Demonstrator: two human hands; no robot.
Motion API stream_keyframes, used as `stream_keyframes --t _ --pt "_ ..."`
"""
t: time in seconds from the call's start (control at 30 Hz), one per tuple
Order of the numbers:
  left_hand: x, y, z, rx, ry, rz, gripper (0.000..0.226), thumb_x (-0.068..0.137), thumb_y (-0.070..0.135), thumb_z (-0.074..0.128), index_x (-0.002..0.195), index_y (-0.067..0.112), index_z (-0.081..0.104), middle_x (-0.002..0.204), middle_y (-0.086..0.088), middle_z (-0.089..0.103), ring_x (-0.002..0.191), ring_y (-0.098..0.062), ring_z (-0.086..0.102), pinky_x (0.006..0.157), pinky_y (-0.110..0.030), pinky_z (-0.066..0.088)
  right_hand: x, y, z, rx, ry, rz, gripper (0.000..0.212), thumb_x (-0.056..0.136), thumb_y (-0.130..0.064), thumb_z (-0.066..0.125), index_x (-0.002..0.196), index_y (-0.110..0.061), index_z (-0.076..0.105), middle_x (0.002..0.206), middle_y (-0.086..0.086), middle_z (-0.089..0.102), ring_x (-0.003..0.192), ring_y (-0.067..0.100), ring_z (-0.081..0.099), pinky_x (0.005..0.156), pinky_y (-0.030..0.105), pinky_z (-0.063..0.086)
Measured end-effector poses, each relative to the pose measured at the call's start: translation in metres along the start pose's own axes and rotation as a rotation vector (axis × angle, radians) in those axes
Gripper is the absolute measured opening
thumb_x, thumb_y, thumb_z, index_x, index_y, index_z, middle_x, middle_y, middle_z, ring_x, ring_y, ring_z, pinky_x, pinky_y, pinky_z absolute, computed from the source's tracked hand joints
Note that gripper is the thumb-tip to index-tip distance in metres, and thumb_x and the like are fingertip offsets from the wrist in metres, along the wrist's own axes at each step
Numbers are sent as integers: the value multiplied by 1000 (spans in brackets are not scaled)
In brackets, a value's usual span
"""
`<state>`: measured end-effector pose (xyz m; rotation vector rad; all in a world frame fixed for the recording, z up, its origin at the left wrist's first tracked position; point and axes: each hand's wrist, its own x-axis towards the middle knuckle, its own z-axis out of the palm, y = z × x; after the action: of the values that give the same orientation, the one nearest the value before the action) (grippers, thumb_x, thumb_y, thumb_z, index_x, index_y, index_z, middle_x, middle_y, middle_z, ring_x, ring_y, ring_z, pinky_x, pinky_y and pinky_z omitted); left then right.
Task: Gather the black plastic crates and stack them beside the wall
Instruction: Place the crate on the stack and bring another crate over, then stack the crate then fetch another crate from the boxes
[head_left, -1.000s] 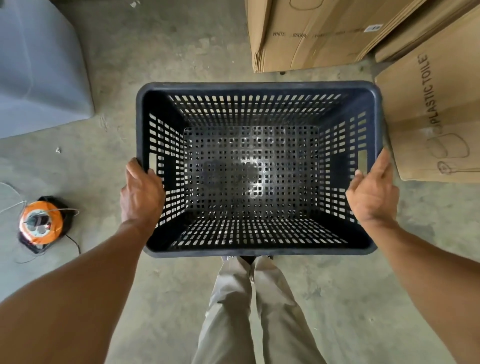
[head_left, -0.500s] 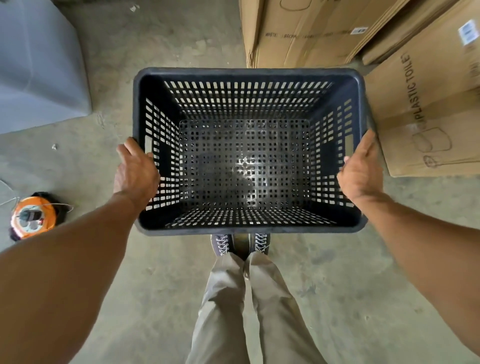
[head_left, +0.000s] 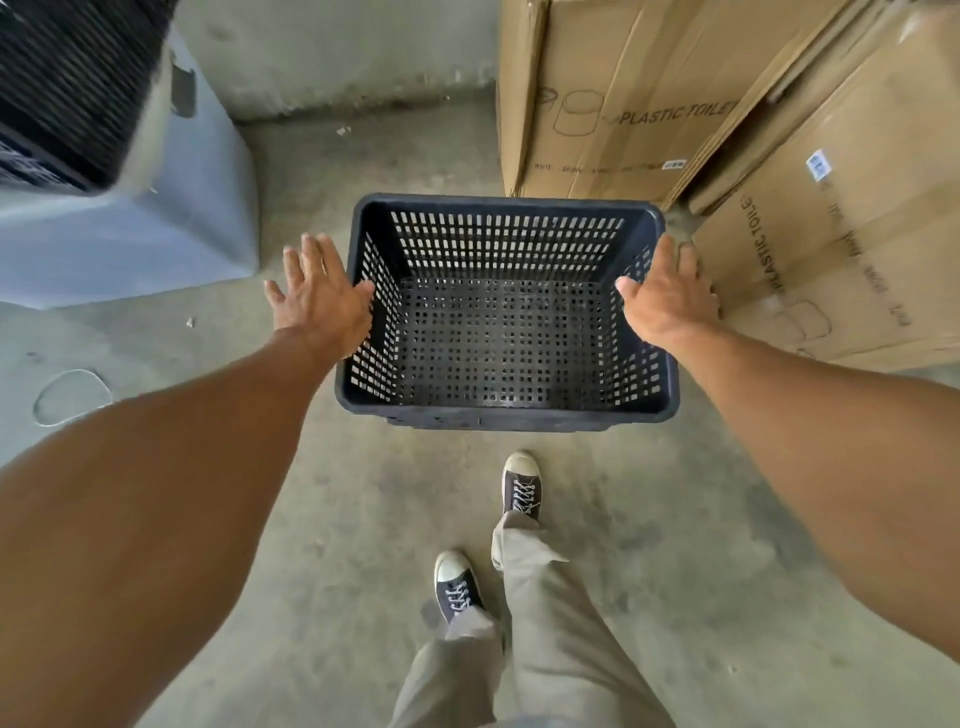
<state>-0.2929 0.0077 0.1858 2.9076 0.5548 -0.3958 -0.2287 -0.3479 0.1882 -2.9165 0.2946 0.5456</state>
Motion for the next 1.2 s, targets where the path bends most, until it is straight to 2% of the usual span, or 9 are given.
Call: stream_keyframes --t 0.13,0.33,0.47,0.63,0.87,1.03,1.2 --pt "-33 5 -57 33 72 67 73 99 49 27 155 9 1 163 -9 -1 149 -32 -2 115 -59 7 -55 -21 -35 -17 9 -49 77 98 -52 35 156 -16 0 163 9 3 146 36 15 114 57 24" --pt "-70 37 -137 41 147 162 69 101 43 28 155 8 4 163 -9 1 148 -33 -1 114 -61 8 -117 -32 -96 25 71 -124 75 99 -52 33 156 -15 2 162 12 7 145 37 17 114 55 25" --pt "-81 77 -188 33 222 233 68 101 44 30 154 7 8 162 -10 7 148 -34 3 113 -62 11 -128 -22 -142 26 159 -139 74 97 -56 31 155 -17 6 160 11 14 142 38 24 110 57 30" --pt "-86 138 -240 34 287 306 67 101 44 30 154 8 8 162 -8 4 148 -33 1 114 -63 10 -113 4 -198 88 272 -127 67 96 -56 33 150 -20 18 155 8 25 138 37 30 104 61 34" --pt "-78 279 -267 20 331 364 68 102 46 25 155 10 1 163 -8 -3 149 -32 -3 115 -61 7 -60 95 -276 97 334 -115 66 97 -54 29 153 -23 12 160 2 16 143 33 20 106 59 31" --pt "-77 413 -260 -36 331 376 66 102 44 23 154 8 4 162 -7 2 148 -33 2 114 -62 13 -10 191 -338 36 362 -123 65 99 -49 29 155 -23 8 162 1 10 145 32 16 109 60 26" --pt "-63 515 -252 -96 284 387 67 102 46 21 156 12 0 163 -6 -5 149 -32 -2 115 -61 9 50 262 -398 15 348 -120 67 98 -51 28 155 -24 7 163 -2 5 147 31 8 113 61 18"
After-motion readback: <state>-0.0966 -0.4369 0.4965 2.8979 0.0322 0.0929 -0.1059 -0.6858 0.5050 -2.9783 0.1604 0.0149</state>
